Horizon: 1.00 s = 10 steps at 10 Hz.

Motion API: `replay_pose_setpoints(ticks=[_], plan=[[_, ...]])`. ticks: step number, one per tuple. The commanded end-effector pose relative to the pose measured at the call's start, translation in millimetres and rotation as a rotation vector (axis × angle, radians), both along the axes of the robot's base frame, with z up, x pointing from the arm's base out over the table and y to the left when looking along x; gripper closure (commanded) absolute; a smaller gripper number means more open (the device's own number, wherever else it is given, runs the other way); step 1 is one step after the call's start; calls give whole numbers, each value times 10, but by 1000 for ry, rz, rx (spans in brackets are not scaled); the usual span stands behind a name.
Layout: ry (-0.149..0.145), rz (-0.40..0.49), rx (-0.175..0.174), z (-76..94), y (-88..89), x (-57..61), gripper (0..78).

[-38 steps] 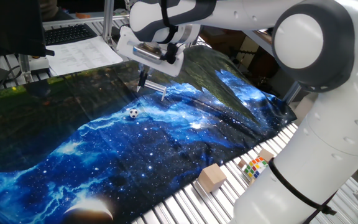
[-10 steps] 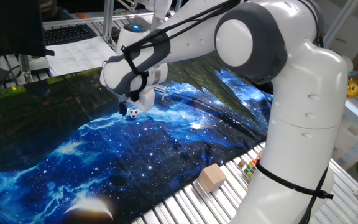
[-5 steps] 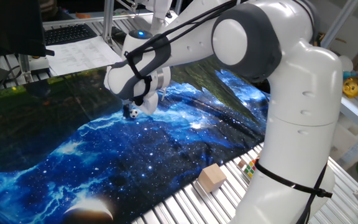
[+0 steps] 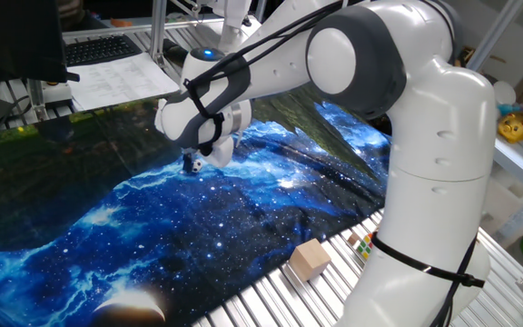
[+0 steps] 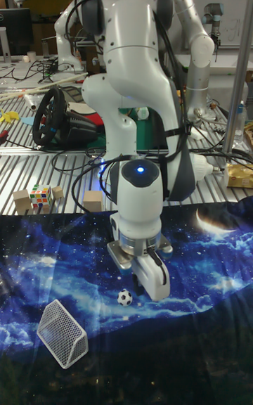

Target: Push the soccer ball into the goal

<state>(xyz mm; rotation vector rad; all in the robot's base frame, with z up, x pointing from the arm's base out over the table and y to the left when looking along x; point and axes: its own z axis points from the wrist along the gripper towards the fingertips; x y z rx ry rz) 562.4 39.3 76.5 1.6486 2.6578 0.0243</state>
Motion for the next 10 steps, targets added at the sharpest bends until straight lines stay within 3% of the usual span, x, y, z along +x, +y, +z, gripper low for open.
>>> replay_pose_setpoints(ticks=[1, 10], plan=[[-10, 11, -4, -25, -67, 41, 776], [-37, 51, -37, -107, -323, 106, 776]])
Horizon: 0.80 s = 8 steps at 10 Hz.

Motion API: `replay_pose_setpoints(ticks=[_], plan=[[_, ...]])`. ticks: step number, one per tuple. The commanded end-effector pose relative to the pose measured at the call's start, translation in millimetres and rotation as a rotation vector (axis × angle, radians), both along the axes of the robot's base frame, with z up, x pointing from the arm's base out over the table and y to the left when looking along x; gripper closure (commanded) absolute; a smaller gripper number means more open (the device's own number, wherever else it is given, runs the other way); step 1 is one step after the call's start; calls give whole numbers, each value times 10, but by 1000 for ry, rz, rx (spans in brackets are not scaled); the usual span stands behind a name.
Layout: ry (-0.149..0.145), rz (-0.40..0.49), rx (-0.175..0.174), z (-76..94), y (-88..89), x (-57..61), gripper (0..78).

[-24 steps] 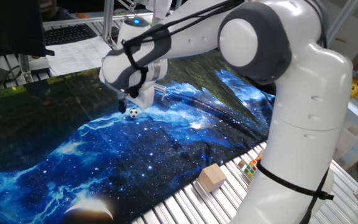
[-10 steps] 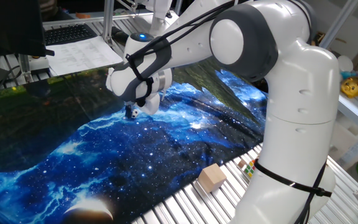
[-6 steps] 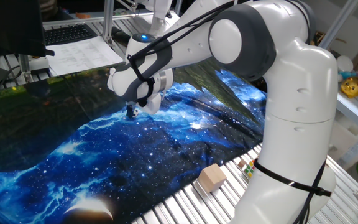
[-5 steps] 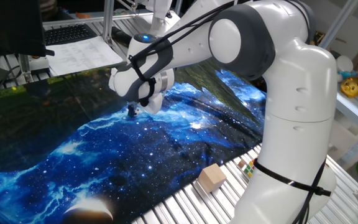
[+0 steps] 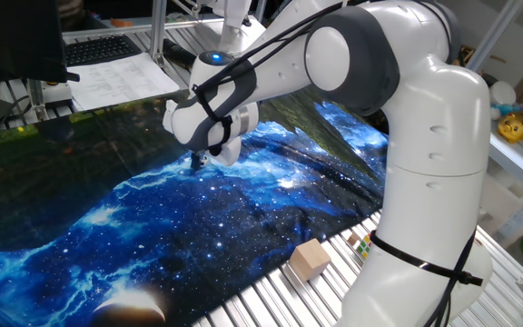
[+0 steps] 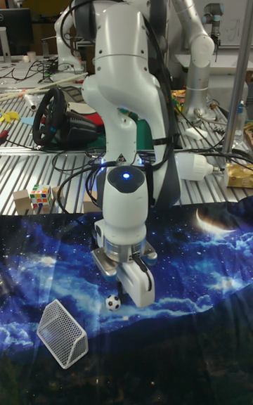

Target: Push the soccer ball into the goal

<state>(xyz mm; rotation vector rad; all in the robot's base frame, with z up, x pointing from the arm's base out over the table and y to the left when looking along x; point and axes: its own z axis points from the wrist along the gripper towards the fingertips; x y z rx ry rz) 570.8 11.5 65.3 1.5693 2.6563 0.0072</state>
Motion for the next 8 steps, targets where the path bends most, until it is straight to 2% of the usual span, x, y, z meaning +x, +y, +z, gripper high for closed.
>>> replay_pose_setpoints(ticks=[1, 5, 8], plan=[[-6, 12, -7, 10, -76, 44, 776], [-8, 32, -12, -1, -206, 121, 776], [-6, 20, -6, 25, -211, 138, 776]])
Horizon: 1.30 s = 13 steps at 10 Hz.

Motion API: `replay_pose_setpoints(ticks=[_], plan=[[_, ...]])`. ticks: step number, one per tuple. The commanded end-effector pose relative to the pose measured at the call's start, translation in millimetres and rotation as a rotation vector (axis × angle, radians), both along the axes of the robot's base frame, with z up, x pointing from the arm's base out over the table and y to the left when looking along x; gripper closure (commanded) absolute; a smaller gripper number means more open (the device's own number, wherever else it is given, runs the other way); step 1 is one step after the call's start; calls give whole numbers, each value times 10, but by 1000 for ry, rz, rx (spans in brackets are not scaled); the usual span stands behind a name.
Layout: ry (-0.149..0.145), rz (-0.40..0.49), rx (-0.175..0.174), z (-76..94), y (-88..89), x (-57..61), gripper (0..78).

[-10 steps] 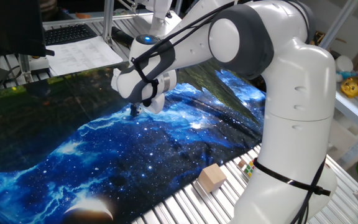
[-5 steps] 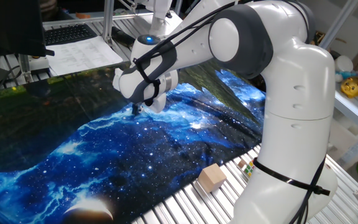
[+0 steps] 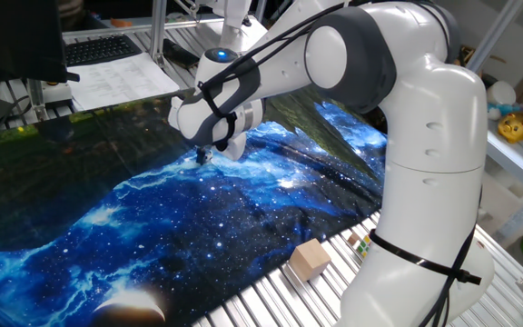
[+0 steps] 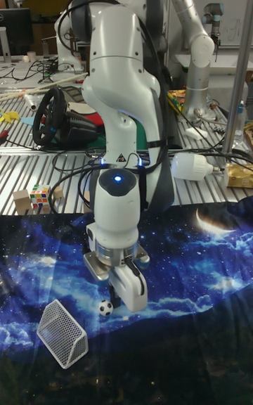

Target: Push the soccer ball into the goal

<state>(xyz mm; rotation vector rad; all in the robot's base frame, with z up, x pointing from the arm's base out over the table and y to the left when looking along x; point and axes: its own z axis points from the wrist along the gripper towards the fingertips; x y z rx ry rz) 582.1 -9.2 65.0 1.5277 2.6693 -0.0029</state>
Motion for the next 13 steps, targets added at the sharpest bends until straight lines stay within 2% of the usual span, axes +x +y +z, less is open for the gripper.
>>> replay_pose_setpoints(ticks=[1, 3, 8, 11, 13], plan=[[-1, -10, 5, 39, -4, 38, 776], [-1, -16, 7, 81, -5, 75, 776], [-3, -32, 12, 86, -4, 79, 776], [6, -111, 44, 86, -4, 79, 776], [6, -131, 59, 86, -4, 79, 776]])
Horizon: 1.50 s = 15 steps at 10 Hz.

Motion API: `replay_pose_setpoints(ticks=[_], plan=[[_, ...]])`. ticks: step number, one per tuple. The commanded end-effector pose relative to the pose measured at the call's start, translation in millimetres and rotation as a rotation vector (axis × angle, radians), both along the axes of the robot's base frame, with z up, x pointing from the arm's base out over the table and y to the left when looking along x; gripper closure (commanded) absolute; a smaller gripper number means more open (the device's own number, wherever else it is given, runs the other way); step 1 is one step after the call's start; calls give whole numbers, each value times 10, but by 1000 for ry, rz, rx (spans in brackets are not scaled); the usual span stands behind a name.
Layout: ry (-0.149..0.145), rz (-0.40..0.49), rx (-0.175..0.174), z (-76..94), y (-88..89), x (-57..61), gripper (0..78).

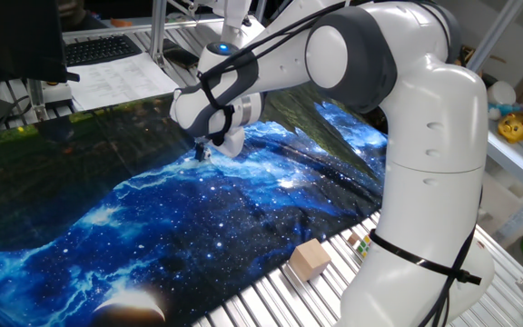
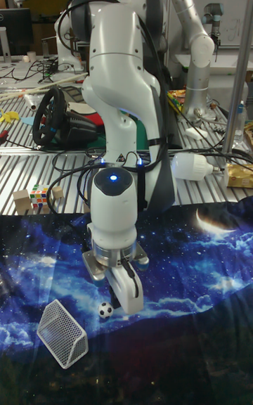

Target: Push the soccer ball into the goal

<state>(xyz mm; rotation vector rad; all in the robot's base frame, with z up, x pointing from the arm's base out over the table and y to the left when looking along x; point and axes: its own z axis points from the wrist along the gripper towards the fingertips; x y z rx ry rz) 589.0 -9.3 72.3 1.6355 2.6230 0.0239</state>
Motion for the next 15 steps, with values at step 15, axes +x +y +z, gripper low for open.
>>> replay_pose_setpoints(ticks=[15], plan=[[-4, 56, 21, -54, -60, 59, 776]])
